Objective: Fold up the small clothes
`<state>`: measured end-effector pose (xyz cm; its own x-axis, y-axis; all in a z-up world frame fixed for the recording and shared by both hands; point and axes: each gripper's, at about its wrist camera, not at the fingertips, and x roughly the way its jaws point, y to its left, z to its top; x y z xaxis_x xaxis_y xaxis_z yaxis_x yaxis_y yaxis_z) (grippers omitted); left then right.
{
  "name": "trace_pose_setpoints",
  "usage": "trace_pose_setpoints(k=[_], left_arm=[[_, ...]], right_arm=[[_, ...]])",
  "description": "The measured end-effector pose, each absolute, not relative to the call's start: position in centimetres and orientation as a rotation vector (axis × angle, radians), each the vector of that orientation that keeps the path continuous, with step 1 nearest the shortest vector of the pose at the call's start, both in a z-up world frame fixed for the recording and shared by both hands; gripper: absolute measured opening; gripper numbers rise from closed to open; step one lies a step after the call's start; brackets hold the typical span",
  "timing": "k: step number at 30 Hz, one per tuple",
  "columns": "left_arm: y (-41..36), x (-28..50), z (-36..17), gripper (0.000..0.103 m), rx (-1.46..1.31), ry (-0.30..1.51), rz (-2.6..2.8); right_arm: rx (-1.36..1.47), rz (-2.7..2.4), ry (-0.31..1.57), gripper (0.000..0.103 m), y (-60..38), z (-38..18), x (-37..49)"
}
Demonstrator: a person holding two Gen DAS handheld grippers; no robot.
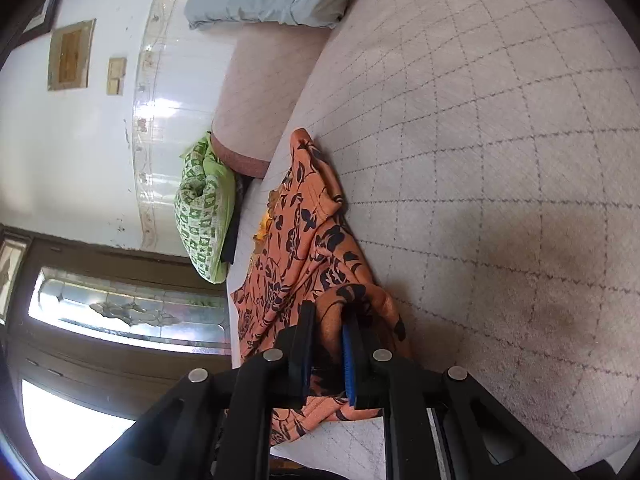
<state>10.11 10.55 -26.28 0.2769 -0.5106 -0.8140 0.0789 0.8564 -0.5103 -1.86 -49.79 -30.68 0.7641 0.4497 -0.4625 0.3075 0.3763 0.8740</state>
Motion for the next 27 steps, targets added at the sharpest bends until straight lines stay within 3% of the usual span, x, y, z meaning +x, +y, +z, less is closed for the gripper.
trace_pose_setpoints(k=[2, 3, 5, 6, 13, 18, 27], left_arm=[[9.0, 10.4, -27.6, 0.076, -0.312, 1.266, -0.375], [8.5, 10.4, -27.9, 0.066, -0.283, 1.268, -0.369], [7.5, 10.1, -27.4, 0.032, -0.183, 1.237, -0.38], [7.2, 10.2, -27.3, 0.007, -0.191, 1.247, -0.425], [7.4, 12.2, -22.7, 0.007, -0.256, 1.168, -0.553], [7.9, 17.9, -19.0, 0.007, -0.378, 1.136, -0.611], [6.4, 32.7, -20.5, 0.007, -0.512, 1.211, -0.519]], right_arm=[[1.197, 0.104, 0.761, 0.013, -49.3, -30.7, -1.6], [1.191, 0.103, 0.765, 0.013, -49.2, -30.7, -1.7], [1.183, 0.109, 0.763, 0.013, -49.2, -30.4, -1.7], [1.179, 0.111, 0.761, 0.013, -49.1, -30.2, -1.8], [1.183, 0.189, 0.715, 0.013, -48.7, -27.8, -1.0], [1.196, 0.244, 0.659, 0.013, -49.6, -25.1, 2.7], [1.279, 0.19, 0.574, 0.013, -54.3, -24.4, 15.6]])
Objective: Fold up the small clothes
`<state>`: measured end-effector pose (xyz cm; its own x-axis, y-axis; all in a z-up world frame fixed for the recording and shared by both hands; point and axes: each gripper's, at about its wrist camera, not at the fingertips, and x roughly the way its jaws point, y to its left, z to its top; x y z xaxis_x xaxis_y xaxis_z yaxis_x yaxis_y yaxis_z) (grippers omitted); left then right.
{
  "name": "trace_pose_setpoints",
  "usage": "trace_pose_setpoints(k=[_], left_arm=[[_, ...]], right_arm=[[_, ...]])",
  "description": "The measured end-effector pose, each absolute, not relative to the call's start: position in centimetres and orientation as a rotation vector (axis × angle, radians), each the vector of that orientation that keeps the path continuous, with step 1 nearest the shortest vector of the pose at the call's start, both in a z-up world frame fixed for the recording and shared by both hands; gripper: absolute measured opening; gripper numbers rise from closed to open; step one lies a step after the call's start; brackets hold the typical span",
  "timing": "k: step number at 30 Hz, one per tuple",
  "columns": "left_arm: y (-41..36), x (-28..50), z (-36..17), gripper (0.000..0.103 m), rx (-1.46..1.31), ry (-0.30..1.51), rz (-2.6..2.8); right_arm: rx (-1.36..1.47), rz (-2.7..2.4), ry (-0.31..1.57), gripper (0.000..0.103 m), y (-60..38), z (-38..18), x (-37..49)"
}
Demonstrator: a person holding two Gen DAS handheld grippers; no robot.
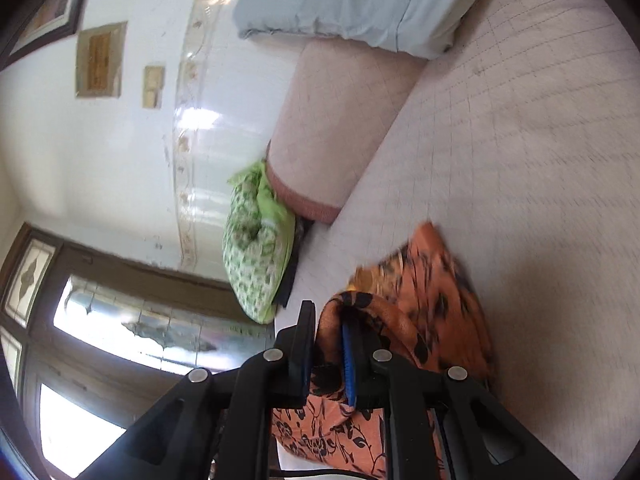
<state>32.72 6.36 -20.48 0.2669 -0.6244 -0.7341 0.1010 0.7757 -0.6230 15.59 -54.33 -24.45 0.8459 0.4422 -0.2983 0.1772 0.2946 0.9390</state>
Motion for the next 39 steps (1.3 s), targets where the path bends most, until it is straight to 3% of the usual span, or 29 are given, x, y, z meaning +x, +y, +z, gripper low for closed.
trace_pose_setpoints(k=[7, 8, 10, 11, 12, 14, 15, 16, 17, 21, 29, 31, 39], left_arm=[[4.5, 39.7, -25.7, 0.011, -0.579, 1.248, -0.354], [4.5, 40.0, -26.7, 0.012, -0.617, 1.274, -0.331], [5.0, 39.6, -26.5, 0.017, -0.685, 1.24, -0.343], [5.5, 39.2, -26.0, 0.018, -0.721, 1.198, -0.361], [6.3, 38.3, -24.9, 0.02, -0.772, 1.119, -0.384], [7.8, 36.6, -23.1, 0.042, -0.82, 0.977, -0.374], [8.5, 35.2, -22.0, 0.062, -0.822, 0.902, -0.328], [9.2, 33.4, -20.8, 0.073, -0.82, 0.811, -0.256], [9.6, 30.8, -19.3, 0.075, -0.804, 0.702, -0.174], [8.2, 24.8, -17.8, 0.079, -0.731, 0.608, -0.067], [1.0, 22.2, -25.4, 0.08, -0.468, 0.944, -0.024], [1.0, 22.5, -26.1, 0.08, -0.414, 0.952, 0.006], [2.8, 26.6, -27.2, 0.08, -0.438, 0.987, 0.024]], right_arm=[[1.404, 0.036, 0.573, 0.021, -56.9, -30.4, 23.1], [1.445, 0.02, 0.597, 0.027, -57.2, -31.7, 23.6], [1.5, -0.007, 0.596, 0.065, -57.9, -32.9, 23.3], [1.496, -0.018, 0.571, 0.067, -58.1, -32.8, 22.8], [1.464, -0.013, 0.542, 0.067, -58.3, -32.2, 22.2], [1.338, -0.011, 0.494, 0.067, -58.3, -29.5, 20.6], [1.292, -0.012, 0.476, 0.067, -58.0, -28.3, 20.1], [1.234, -0.005, 0.462, 0.067, -57.5, -26.8, 19.5], [1.162, 0.01, 0.471, 0.067, -56.4, -25.2, 19.2], [0.831, 0.084, 0.682, 0.067, -48.5, -21.5, 20.9], [0.44, 0.27, 1.071, 0.064, -29.9, -26.3, 26.1], [0.38, 0.284, 1.148, 0.05, -26.9, -28.6, 27.8], [0.288, 0.081, 1.078, 0.048, -25.4, -29.4, 40.5]])
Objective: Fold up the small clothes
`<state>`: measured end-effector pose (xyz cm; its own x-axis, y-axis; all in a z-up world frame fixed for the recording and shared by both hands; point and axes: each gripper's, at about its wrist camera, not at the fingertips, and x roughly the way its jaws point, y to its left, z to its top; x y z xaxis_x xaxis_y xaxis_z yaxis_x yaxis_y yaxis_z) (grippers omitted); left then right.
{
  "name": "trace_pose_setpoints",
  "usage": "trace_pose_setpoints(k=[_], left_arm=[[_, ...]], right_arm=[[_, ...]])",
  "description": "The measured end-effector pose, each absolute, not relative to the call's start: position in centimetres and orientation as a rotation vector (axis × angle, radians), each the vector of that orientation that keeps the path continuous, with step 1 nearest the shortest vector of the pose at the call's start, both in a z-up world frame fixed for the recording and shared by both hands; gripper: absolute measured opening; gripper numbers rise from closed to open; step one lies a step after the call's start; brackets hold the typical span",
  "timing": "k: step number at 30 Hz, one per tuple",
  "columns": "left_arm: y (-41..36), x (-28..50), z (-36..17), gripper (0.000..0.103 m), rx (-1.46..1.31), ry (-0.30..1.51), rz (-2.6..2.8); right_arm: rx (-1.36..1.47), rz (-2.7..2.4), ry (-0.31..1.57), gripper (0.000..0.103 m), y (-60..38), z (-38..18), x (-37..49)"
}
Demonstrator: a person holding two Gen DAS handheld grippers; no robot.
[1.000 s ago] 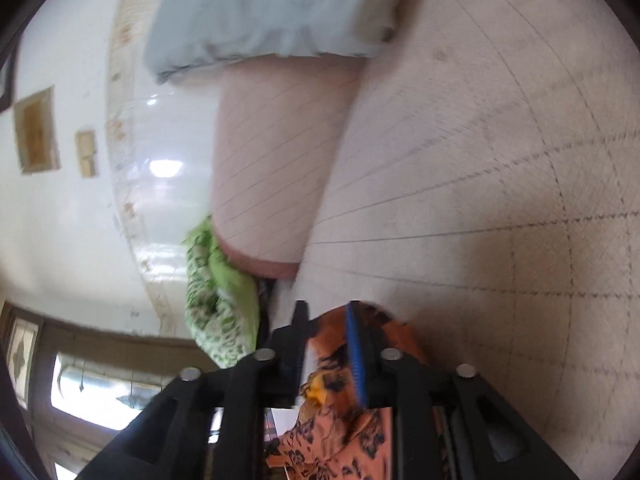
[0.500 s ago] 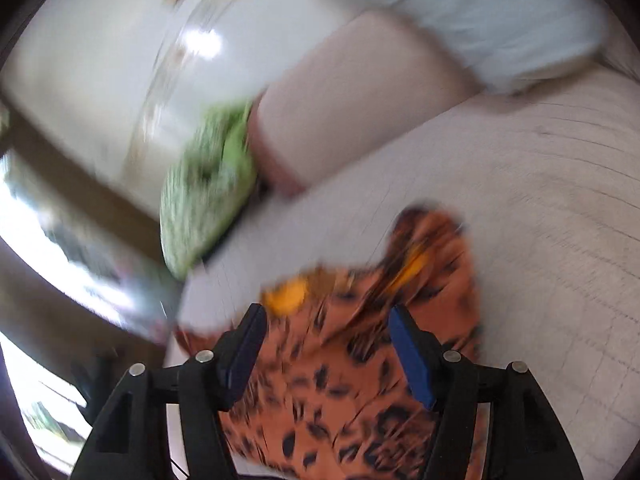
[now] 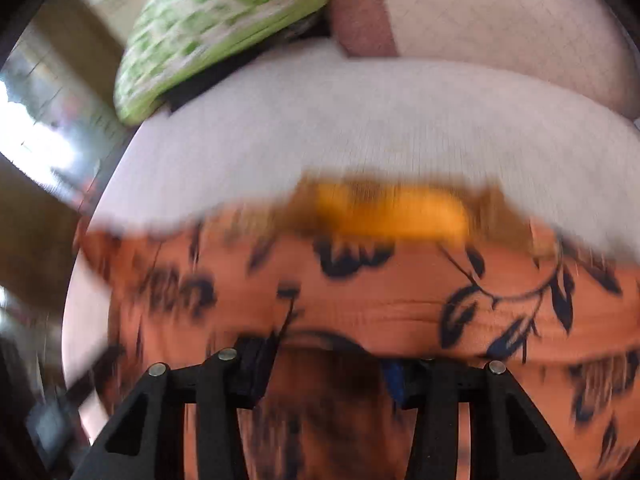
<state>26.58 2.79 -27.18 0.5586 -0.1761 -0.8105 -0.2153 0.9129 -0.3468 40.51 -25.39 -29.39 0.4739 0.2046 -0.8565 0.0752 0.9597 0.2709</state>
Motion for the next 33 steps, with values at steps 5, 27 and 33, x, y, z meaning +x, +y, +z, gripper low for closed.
trace_pose_setpoints(k=[5, 27, 33], left_arm=[[4.4, 28.7, -27.6, 0.08, -0.543, 1.001, 0.021], [9.7, 26.2, -25.2, 0.08, -0.561, 0.915, 0.168], [10.9, 26.7, -25.5, 0.08, -0.51, 0.965, 0.204]], right_arm=[[0.541, -0.008, 0.915, 0.048, -30.2, -27.0, 42.1], [0.263, 0.121, 1.027, 0.041, -27.2, -23.3, 32.6], [0.192, 0.316, 1.13, 0.041, -14.5, -25.9, 37.6]])
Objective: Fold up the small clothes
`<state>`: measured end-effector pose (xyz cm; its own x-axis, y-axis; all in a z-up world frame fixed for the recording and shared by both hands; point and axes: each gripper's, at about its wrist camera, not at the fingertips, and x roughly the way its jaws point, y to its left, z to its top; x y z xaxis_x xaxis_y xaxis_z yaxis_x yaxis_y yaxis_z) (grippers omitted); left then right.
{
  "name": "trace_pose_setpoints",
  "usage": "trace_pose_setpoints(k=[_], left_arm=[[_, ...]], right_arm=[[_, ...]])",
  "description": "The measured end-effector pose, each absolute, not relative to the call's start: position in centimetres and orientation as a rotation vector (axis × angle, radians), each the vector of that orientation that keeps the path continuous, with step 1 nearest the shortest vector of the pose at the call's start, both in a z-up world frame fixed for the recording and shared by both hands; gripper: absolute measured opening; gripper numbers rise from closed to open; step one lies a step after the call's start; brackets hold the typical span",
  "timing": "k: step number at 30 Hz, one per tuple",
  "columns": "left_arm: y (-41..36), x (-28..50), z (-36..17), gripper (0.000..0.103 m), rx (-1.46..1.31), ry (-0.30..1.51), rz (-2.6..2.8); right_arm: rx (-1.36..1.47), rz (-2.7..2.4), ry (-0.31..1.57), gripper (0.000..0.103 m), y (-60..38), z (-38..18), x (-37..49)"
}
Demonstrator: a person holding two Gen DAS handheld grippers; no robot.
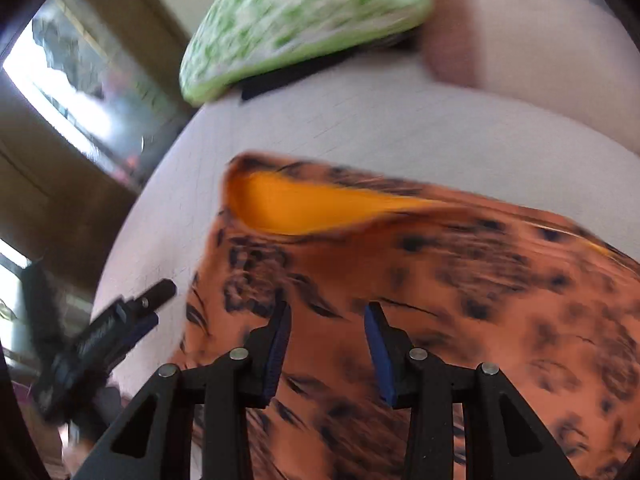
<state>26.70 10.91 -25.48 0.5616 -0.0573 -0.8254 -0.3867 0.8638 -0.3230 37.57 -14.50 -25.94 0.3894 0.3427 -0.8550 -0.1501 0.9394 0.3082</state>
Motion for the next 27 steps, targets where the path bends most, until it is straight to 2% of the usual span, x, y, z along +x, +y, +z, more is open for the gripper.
trace_pose_setpoints(k=[4, 7, 10, 16, 21, 27], left_arm=[[11.5, 27.1, -25.8, 0.08, -0.488, 0.995, 0.212], [11.9, 27.6, -25.7, 0.08, -0.475, 0.999, 0.211], [11.8, 27.8, -25.5, 0.08, -0.469, 0.997, 0.201], [10.0, 27.6, -23.7, 0.08, -0.434, 0.92, 0.142], [4.5, 27.0, -22.7, 0.08, -0.297, 0.877, -0.006], [0.1, 28.4, -26.8, 0.08, -0.094, 1.074, 0.034]], right_arm=[[0.237, 0.193, 1.162, 0.043, -12.3, -29.0, 43.0], [0.328, 0.133, 1.099, 0.05, -13.2, -28.4, 44.9], [0.451, 0.12, 1.083, 0.05, -15.6, -27.6, 44.6], [0.421, 0.088, 0.951, 0.05, -21.9, -23.1, 38.0], [0.39, -0.011, 0.926, 0.05, -29.5, -22.0, 29.1], [0.396, -0.181, 0.959, 0.05, -37.2, -25.3, 20.3]])
